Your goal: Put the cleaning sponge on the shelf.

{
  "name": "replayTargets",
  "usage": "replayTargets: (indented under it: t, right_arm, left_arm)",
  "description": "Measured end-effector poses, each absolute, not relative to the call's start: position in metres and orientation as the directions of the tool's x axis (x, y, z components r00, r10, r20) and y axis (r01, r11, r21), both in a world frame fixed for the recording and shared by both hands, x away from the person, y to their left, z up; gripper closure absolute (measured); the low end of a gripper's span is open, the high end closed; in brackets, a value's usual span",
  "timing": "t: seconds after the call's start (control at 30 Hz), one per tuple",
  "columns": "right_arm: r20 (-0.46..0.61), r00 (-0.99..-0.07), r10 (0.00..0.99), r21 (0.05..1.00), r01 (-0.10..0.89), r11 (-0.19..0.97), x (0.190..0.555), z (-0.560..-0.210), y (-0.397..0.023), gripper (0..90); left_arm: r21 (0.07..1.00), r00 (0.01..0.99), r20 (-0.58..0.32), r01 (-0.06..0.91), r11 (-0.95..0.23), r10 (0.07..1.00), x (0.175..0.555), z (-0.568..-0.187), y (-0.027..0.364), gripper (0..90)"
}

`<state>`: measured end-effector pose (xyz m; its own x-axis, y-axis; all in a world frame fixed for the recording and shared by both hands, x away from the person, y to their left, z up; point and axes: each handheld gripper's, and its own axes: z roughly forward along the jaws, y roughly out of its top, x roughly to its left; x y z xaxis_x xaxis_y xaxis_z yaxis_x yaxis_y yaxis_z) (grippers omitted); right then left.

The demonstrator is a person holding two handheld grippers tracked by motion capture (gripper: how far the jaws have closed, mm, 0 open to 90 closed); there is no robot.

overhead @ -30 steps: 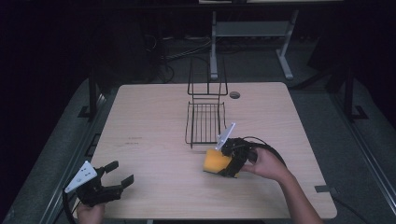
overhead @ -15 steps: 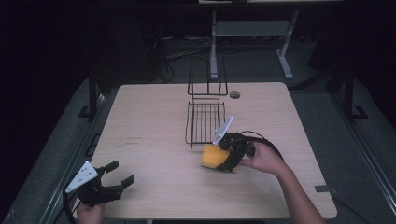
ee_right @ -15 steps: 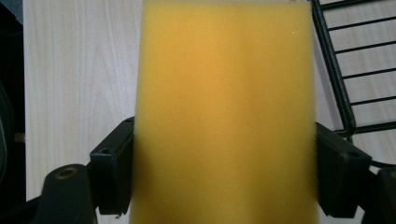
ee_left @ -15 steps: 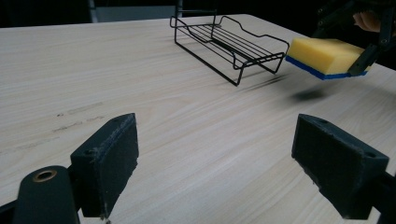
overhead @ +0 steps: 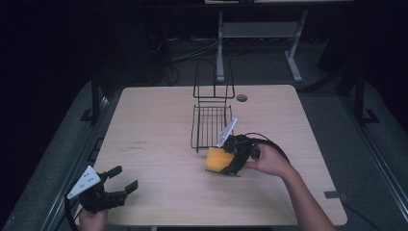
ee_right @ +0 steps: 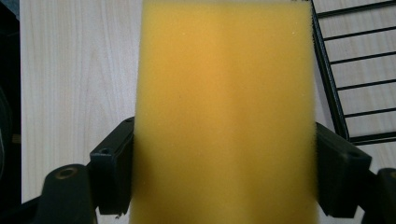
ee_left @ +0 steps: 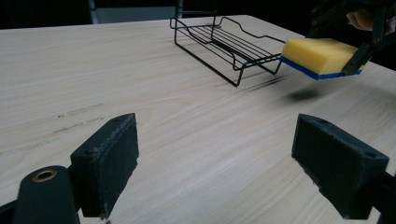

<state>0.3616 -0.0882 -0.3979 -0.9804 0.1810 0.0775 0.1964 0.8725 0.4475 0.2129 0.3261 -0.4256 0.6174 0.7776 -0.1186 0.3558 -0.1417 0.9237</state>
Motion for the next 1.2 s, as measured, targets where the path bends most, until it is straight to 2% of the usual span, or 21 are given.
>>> replayTargets:
  t: [1.2]
  right_arm:
    - [0.080, -0.982, 0.169, 0.435, 0.187, 0.881, 0.396, -0.389, -0.068, 21.6]
  left_arm:
    - [0.925, 0.617, -0.123, 0.356, -0.136, 0.777, 0.212, -0.425, 0.327, 14.0]
